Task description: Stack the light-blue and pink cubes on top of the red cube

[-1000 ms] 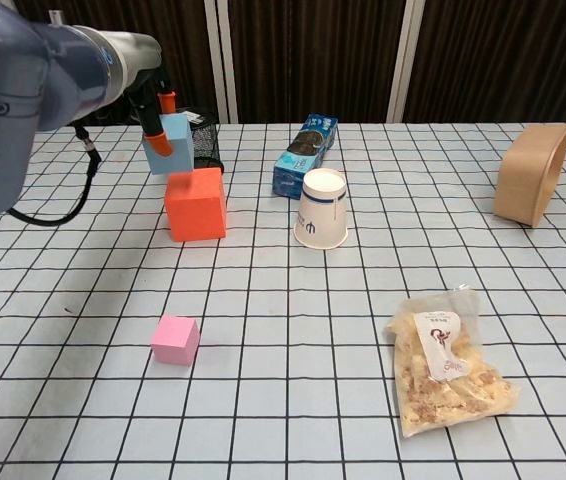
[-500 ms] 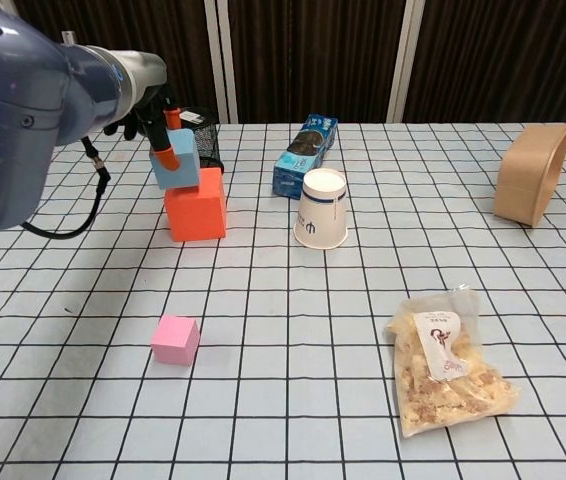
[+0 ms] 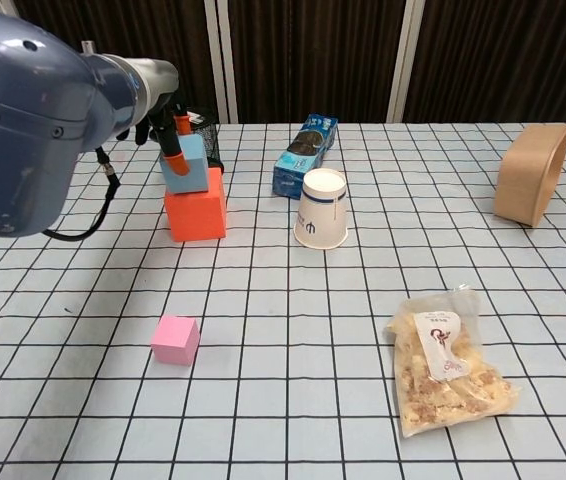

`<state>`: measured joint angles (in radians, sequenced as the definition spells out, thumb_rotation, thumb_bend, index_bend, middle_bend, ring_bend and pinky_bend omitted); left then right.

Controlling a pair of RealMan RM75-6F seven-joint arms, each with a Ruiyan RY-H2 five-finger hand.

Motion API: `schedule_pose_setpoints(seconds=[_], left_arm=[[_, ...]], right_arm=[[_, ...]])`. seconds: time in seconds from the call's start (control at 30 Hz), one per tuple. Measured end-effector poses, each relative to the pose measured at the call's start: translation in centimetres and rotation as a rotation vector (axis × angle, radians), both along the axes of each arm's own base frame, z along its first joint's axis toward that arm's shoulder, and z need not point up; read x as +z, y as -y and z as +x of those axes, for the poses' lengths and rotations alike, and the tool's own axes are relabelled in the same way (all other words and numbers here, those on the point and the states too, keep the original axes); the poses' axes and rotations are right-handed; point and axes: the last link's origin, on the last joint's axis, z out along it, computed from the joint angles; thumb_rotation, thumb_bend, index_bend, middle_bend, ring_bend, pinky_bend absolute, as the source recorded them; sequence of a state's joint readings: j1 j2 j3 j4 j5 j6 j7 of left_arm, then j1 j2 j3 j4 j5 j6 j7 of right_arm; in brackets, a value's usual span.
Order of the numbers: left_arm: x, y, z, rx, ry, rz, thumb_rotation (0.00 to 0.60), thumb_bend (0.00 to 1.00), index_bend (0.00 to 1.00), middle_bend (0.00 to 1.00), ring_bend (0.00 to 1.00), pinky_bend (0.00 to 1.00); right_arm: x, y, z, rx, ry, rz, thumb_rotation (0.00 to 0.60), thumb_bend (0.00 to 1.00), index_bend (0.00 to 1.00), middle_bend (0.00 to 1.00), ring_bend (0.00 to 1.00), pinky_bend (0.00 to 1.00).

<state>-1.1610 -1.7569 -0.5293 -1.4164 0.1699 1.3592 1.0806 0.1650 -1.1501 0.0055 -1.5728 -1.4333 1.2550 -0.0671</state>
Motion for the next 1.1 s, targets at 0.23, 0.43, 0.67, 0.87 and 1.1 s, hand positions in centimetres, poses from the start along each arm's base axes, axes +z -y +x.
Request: schedule_pose_setpoints(seconds=[0.23,0.43,0.67,0.87,1.1], left_arm=[[0.05,0.03,-0.14,0.005,-0.003,0.002,0.600,0.30,0.50,0.87,0.72,0.76],[0.21,-0.03,-0.26,0.007,-0.009,0.007,0.600,0.30,0.50,0.87,0.72,0.76],[0.41,-0.08,-0.34,0.007,-0.013,0.010,0.600,0.30,0.50,0.87,0.72,0.76],[0.29,-0.14,-0.63,0.011,-0.019,0.007,0.600,0.30,0.50,0.87,0.72,0.76],[0.18,-0.18,-0.67,0.011,-0.020,0.005,0.600,0.30,0.50,0.87,0.72,0.76]], right_arm=[[-0.01,-0.03,0.04,0.003,0.001,0.001,0.600,0.14,0.14,0.10,0.20,0.37],[0.00,-0.04,0.05,0.003,0.001,0.000,0.600,0.14,0.14,0.10,0.20,0.37],[-0.14,-0.03,0.06,0.003,-0.002,0.004,0.600,0.14,0.14,0.10,0.20,0.37],[-0.15,-0.04,0.05,0.001,-0.003,0.004,0.600,0.14,0.14,0.10,0.20,0.37],[-0.22,-0.03,0.05,0.000,-0.005,0.008,0.600,0.14,0.14,0.10,0.20,0.37]])
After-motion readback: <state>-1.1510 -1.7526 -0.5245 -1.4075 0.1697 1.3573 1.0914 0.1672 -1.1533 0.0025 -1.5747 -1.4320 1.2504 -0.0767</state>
